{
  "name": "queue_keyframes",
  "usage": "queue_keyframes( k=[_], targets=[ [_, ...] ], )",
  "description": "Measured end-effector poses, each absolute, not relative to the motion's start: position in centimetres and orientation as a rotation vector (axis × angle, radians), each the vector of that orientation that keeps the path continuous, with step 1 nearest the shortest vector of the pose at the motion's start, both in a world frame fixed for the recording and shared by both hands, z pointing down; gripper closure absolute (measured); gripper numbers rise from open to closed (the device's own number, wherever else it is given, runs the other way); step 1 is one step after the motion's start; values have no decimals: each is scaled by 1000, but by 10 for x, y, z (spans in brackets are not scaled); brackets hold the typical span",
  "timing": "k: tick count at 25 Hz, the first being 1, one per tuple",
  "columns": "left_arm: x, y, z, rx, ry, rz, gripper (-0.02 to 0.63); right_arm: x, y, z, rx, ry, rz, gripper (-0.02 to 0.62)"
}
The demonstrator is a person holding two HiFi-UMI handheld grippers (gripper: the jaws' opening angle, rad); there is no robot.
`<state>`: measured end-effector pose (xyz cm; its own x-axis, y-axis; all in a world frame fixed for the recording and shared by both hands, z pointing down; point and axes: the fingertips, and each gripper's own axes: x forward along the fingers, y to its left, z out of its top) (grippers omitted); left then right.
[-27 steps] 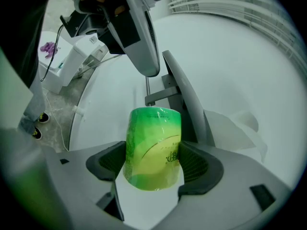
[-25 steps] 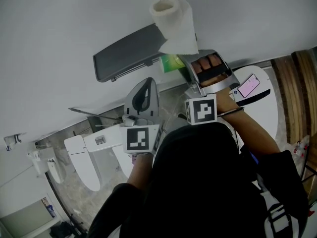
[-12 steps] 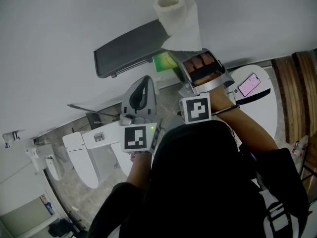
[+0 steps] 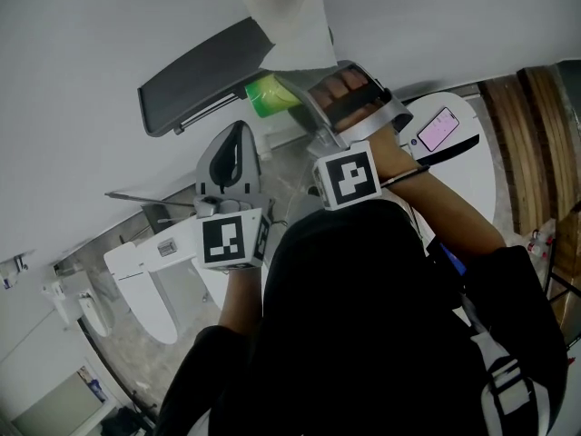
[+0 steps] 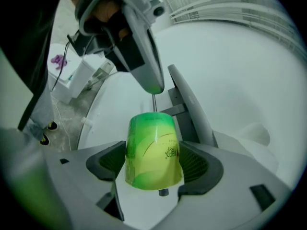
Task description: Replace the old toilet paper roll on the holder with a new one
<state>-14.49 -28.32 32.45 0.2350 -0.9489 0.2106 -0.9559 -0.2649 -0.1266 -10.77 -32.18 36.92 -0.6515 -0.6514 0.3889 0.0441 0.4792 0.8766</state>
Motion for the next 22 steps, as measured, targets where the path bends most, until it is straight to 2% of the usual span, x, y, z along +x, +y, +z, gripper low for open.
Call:
queue_keyframes(
  k=[9, 10, 12, 15, 19, 22],
  targets=[
    [-137, -289, 323, 2460, -1868, 351, 592, -72, -266, 309, 207, -2503, -930, 244],
    [-136, -289, 324, 2463, -1865, 350, 592, -64, -262, 297, 203, -2560, -907, 258],
    [-133, -290, 324, 2470, -1858, 348, 592, -44, -261, 265, 253, -2677, -886, 378],
    [-130, -292, 324, 2476, -1852, 347, 592, -12, -272, 215, 424, -2815, -900, 473],
    [-128, -293, 324, 2486, -1848, 351, 592, 32, -295, 173, 696, -2951, -838, 534],
    [-126, -294, 324, 2500, -1837, 343, 592, 62, -310, 161, 867, -3028, -714, 548]
  ],
)
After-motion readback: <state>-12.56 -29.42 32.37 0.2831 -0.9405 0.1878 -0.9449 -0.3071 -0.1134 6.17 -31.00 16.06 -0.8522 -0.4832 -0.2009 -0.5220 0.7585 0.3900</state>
